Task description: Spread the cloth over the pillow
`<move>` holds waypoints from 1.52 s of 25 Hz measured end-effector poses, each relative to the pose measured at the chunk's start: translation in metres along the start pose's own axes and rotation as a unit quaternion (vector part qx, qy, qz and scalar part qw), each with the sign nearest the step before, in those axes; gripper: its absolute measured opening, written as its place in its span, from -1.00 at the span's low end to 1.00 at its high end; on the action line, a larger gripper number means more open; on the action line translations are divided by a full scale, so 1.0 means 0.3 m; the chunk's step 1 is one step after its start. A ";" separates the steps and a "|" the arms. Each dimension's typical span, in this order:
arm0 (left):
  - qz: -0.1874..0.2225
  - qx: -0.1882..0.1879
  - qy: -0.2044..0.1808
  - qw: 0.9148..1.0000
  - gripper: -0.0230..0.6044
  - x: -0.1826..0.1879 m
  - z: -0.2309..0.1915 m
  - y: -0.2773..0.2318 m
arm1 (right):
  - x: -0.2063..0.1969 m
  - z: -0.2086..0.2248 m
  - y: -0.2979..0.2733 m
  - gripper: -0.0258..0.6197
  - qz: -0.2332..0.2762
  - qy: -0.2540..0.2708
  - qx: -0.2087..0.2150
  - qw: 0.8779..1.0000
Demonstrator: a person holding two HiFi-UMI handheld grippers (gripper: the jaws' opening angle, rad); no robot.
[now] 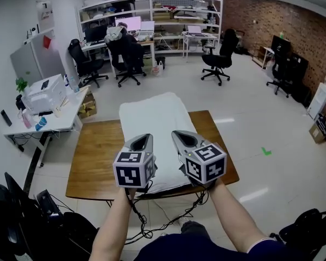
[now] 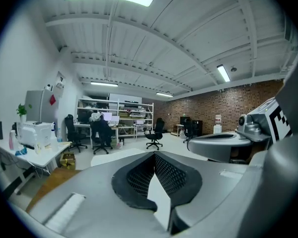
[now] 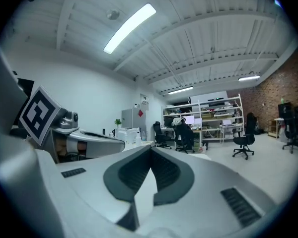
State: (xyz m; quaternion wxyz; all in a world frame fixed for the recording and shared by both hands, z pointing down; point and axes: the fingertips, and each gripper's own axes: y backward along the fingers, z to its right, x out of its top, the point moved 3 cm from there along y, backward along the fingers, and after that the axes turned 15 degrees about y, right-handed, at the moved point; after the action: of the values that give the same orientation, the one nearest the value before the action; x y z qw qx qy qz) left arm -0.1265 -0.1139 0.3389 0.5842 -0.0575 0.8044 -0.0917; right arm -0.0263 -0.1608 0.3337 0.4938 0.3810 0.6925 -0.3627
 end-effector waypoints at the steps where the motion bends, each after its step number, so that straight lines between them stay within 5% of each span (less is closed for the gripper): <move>1: -0.002 -0.001 0.003 1.000 -0.90 -0.022 0.008 0.000 | -0.022 -0.010 0.010 -0.91 0.001 -0.007 0.003 1.000; 15: -0.010 0.001 0.005 1.000 -0.90 -0.140 0.024 -0.019 | -0.131 -0.042 0.048 -0.88 -0.005 -0.028 0.018 0.999; 38: -0.015 -0.014 0.017 1.000 -0.90 -0.156 0.010 -0.036 | -0.132 -0.023 0.023 -0.88 -0.011 -0.036 0.020 0.999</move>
State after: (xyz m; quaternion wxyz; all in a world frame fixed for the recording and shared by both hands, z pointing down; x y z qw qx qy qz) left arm -0.1091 -0.1155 0.3837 0.5683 -0.0761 0.8143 -0.0901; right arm -0.0142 -0.1582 0.3727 0.5062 0.3704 0.6710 -0.3954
